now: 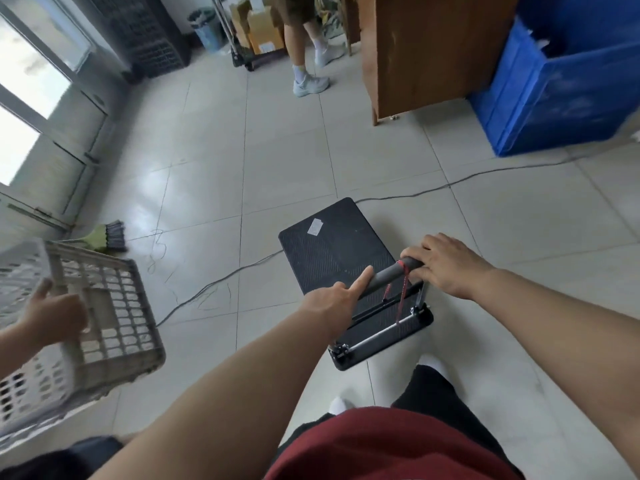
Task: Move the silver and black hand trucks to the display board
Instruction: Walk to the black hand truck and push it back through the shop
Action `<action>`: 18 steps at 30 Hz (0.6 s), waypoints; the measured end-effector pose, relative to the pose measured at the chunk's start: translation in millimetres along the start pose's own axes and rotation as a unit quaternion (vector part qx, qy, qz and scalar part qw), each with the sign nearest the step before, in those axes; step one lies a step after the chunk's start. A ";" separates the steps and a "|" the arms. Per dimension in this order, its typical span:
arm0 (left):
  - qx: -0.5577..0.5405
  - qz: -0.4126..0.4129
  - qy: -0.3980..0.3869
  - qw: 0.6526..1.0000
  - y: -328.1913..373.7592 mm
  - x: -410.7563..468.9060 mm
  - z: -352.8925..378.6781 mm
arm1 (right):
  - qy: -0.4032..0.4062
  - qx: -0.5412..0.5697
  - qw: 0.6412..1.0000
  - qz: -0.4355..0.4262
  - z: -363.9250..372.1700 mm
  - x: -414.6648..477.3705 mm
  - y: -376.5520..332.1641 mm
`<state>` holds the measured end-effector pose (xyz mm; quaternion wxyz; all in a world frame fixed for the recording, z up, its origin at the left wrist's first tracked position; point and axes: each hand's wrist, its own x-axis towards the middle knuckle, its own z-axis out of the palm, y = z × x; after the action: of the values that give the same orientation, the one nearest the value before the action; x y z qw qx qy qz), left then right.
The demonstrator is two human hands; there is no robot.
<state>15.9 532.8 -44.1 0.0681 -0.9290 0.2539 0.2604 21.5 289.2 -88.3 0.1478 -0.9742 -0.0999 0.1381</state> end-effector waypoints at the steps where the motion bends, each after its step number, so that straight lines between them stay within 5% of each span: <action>1: 0.010 0.003 0.000 1.000 -3.8 -4.7 2.8 | 0.007 0.009 1.000 0.011 4.1 -5.1 -8.2; 18: 0.044 0.040 0.080 0.995 -22.7 -77.9 68.1 | 0.086 -0.026 0.987 0.131 66.5 -107.4 -93.8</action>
<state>-60.4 604.0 -62.1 0.0780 -0.9322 0.3065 0.1763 -114.0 369.1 -94.0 0.1114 -0.9906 0.0382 0.0691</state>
